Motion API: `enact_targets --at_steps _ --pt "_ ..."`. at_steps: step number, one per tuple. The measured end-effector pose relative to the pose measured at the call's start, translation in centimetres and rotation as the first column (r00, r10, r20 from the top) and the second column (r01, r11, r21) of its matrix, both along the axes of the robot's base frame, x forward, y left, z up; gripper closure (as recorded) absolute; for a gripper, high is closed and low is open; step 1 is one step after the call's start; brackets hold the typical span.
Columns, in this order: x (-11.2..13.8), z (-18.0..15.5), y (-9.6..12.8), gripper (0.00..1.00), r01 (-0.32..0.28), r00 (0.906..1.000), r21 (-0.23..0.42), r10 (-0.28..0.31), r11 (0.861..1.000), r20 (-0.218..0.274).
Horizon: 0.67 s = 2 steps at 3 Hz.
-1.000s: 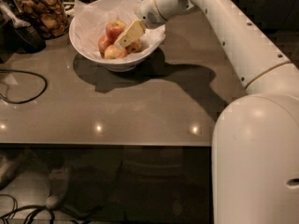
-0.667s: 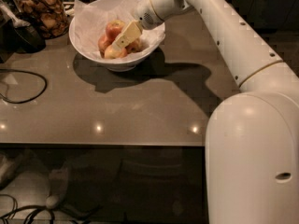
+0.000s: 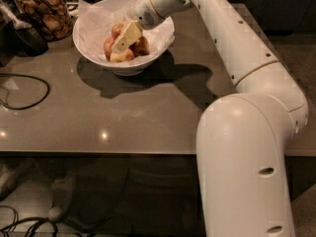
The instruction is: Pick apple from white bowl
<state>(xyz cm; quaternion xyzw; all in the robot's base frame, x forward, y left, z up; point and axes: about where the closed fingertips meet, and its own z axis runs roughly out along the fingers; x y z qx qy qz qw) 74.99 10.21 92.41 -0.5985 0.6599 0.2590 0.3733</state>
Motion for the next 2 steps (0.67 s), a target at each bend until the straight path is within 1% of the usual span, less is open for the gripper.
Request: enact_targets --at_steps 1,2 --pt "-0.14 0.24 0.94 0.17 -0.033 0.9995 -0.015 0.033 0.999 0.004" --pt "-0.14 0.25 0.95 0.4 -0.033 0.9994 -0.015 0.033 0.999 0.004"
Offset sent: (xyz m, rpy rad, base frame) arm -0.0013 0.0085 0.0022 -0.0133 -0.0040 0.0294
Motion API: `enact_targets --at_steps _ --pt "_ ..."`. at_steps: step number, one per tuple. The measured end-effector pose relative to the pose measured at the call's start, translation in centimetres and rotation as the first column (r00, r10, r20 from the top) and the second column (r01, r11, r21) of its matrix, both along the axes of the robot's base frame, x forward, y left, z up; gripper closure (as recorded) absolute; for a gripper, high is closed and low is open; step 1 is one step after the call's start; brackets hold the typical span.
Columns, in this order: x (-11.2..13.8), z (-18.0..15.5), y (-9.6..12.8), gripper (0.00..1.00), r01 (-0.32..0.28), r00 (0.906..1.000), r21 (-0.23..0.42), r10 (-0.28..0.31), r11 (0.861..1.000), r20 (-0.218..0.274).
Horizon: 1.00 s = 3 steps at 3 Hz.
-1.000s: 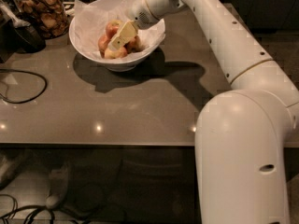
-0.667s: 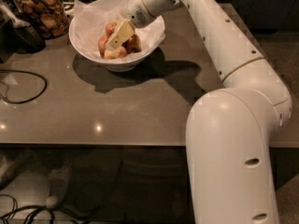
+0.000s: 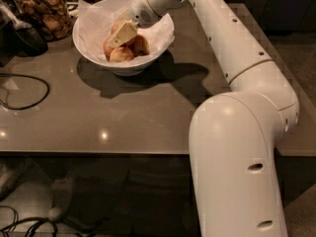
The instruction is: Pick apple from white bowl
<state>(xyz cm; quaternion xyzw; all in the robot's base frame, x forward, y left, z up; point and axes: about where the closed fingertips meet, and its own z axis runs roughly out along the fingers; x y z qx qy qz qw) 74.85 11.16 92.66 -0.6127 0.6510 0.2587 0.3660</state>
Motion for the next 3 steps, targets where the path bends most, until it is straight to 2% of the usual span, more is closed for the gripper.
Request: enact_targets --at_steps 2,3 --pt "0.0 -0.01 0.01 0.86 0.0 1.0 0.0 0.0 1.0 0.0" --pt "0.0 -0.01 0.01 1.0 0.0 1.0 0.0 0.0 1.0 0.0"
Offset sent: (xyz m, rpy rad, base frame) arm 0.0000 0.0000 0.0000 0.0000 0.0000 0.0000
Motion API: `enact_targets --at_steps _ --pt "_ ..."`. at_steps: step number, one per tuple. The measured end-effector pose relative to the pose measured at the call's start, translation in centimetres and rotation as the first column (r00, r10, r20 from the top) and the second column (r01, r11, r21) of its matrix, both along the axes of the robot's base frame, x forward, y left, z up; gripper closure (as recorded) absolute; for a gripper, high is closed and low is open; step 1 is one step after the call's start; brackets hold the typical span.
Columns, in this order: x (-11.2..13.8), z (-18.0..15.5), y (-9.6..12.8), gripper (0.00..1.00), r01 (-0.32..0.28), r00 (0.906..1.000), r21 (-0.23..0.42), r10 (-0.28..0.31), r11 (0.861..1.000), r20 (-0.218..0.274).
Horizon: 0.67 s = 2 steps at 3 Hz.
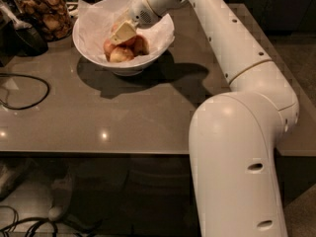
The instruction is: Pick apple from white bowl
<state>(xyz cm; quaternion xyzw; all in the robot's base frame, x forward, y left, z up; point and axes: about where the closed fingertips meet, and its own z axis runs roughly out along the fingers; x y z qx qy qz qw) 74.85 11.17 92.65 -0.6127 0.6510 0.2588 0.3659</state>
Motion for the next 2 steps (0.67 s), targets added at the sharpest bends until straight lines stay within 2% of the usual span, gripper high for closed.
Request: enact_targets --at_steps 1,2 --pt "0.0 0.0 0.0 1.0 0.0 1.0 0.0 0.0 1.0 0.0" --pt "-0.13 0.6 0.7 1.0 0.022 0.9988 -0.015 -0.022 1.0 -0.045"
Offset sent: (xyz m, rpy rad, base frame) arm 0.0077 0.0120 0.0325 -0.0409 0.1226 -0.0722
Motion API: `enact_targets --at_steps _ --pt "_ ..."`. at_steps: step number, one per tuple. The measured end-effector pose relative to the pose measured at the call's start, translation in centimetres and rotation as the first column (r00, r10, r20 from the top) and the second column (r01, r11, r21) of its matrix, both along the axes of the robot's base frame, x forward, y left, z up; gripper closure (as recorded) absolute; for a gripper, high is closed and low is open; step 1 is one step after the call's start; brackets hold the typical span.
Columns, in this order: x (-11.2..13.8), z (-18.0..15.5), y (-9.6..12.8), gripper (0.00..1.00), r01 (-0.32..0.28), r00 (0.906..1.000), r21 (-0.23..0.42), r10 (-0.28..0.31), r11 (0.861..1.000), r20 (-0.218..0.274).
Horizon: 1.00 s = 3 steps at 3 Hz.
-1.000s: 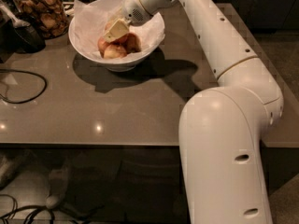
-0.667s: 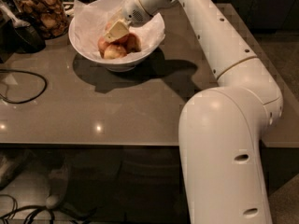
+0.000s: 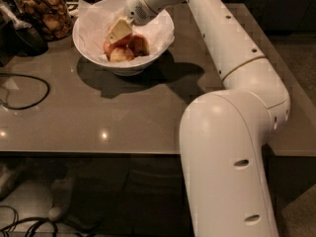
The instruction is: Pick apple from white bowl
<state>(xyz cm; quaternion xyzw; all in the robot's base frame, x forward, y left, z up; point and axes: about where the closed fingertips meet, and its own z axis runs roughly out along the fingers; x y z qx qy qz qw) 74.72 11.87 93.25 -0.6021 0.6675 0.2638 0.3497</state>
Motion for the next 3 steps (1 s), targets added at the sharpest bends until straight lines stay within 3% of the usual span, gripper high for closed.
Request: enact_targets --at_steps 1,2,3 --pt "-0.5 1.7 1.4 1.0 0.02 0.9985 -0.017 -0.021 1.0 -0.051" --pt "-2.6 6.2 4.8 1.0 0.008 0.9966 -0.023 -0.01 1.0 -0.082" --pt "-2.4 6.2 5.1 1.0 0.01 0.9969 -0.016 -0.011 1.0 -0.078"
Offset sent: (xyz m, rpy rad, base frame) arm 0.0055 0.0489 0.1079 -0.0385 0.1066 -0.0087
